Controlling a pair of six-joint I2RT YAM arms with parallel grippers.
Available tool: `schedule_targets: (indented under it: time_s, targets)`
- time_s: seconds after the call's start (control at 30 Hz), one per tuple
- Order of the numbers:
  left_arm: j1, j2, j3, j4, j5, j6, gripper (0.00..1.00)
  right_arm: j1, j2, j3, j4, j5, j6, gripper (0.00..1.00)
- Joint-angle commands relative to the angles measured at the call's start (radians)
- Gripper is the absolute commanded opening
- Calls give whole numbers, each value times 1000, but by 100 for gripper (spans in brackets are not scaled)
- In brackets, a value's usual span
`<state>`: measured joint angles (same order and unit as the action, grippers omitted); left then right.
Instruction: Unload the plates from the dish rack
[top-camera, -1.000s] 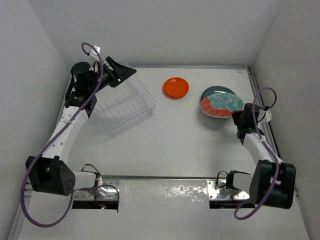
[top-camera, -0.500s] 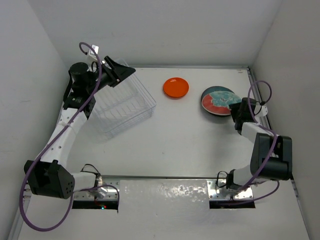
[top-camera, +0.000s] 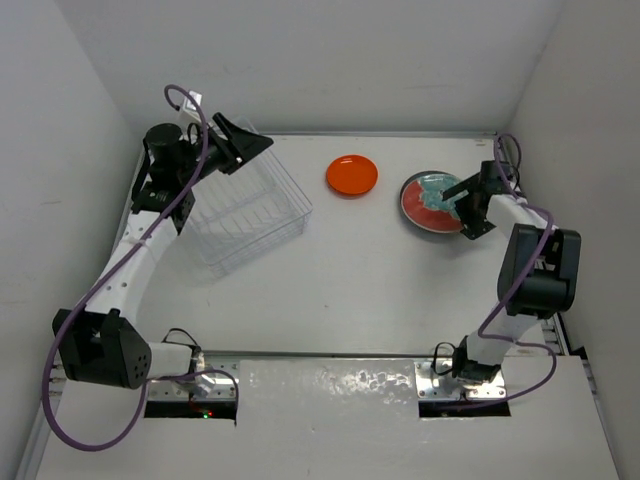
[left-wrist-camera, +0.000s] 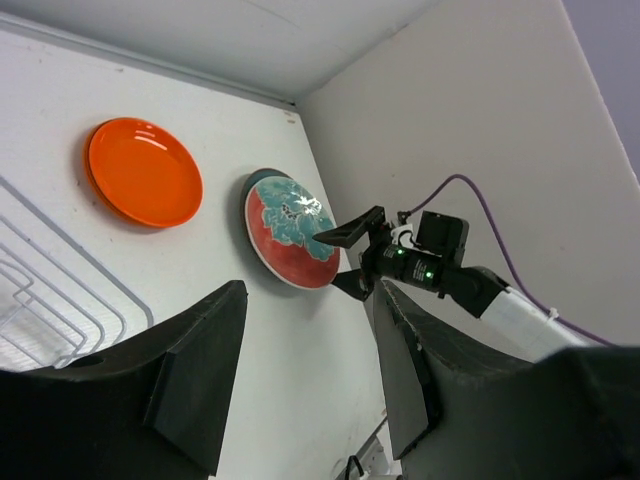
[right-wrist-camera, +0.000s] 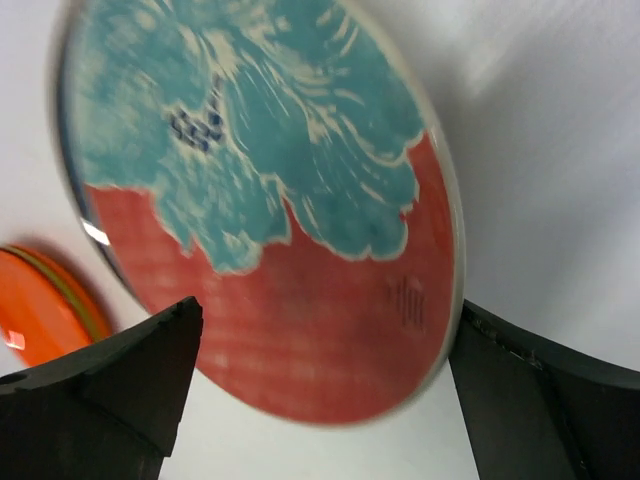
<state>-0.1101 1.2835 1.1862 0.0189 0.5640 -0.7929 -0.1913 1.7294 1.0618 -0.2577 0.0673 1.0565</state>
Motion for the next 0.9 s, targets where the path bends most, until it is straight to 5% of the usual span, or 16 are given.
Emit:
schedule_targets:
  time_s: [0.0, 0.13, 0.53, 0.87]
  targets:
    - [10, 25, 38, 38, 4, 12, 50, 19, 31, 110, -233, -43, -134, 99]
    - [10, 48, 38, 38, 4, 12, 50, 46, 104, 254, -455, -3, -243, 99]
    - [10, 68, 38, 38, 4, 12, 50, 55, 230, 397, -519, -162, -270, 99]
    - [12, 37, 38, 38, 4, 12, 50, 96, -144, 113, -339, -167, -343, 99]
